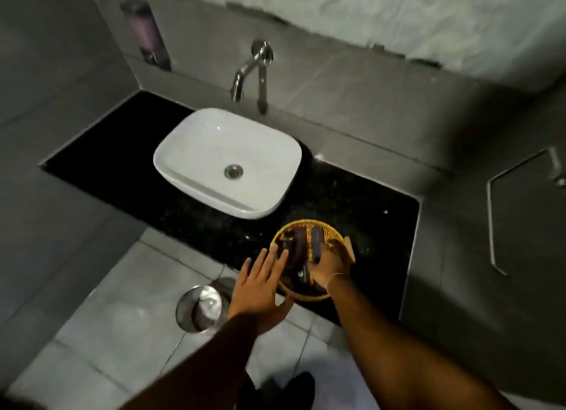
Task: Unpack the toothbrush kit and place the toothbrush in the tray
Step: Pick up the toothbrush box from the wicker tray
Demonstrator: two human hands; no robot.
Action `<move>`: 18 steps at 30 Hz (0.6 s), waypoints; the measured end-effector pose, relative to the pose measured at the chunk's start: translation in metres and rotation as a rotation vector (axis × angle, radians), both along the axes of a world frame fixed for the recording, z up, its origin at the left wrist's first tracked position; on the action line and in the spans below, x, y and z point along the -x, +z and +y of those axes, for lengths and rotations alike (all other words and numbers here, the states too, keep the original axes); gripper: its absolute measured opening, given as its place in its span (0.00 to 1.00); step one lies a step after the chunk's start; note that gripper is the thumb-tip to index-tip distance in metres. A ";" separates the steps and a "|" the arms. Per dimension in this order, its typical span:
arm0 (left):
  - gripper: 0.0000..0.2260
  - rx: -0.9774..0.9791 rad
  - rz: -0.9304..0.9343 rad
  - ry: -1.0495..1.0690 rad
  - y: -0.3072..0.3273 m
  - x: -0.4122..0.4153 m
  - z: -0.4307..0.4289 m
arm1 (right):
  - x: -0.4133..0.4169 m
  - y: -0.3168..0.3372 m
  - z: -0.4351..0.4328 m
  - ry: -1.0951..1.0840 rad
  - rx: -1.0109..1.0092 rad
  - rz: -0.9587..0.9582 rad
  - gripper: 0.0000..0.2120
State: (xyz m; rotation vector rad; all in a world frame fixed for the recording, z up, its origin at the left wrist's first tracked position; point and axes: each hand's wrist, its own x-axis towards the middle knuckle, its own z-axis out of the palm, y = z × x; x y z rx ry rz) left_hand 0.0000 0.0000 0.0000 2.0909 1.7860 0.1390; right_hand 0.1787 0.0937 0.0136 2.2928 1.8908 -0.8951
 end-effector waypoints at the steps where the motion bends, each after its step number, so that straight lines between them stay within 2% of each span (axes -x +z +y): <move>1: 0.45 0.080 0.005 -0.007 -0.009 0.001 -0.009 | 0.000 -0.014 -0.001 -0.075 0.014 0.018 0.34; 3: 0.44 0.079 0.042 -0.003 -0.029 0.002 -0.029 | 0.000 -0.032 -0.004 -0.237 0.001 0.075 0.36; 7: 0.41 0.085 0.052 0.054 -0.047 0.003 -0.043 | -0.003 -0.053 0.001 -0.245 0.028 -0.008 0.42; 10: 0.40 0.044 0.030 0.061 -0.044 0.007 -0.033 | -0.002 -0.051 0.006 -0.255 -0.015 -0.021 0.31; 13: 0.40 0.010 0.016 0.057 -0.034 0.007 -0.017 | 0.001 -0.043 0.006 -0.328 -0.056 0.061 0.19; 18: 0.38 -0.018 -0.041 0.122 -0.009 0.001 0.011 | 0.002 -0.012 0.004 -0.394 -0.147 0.158 0.21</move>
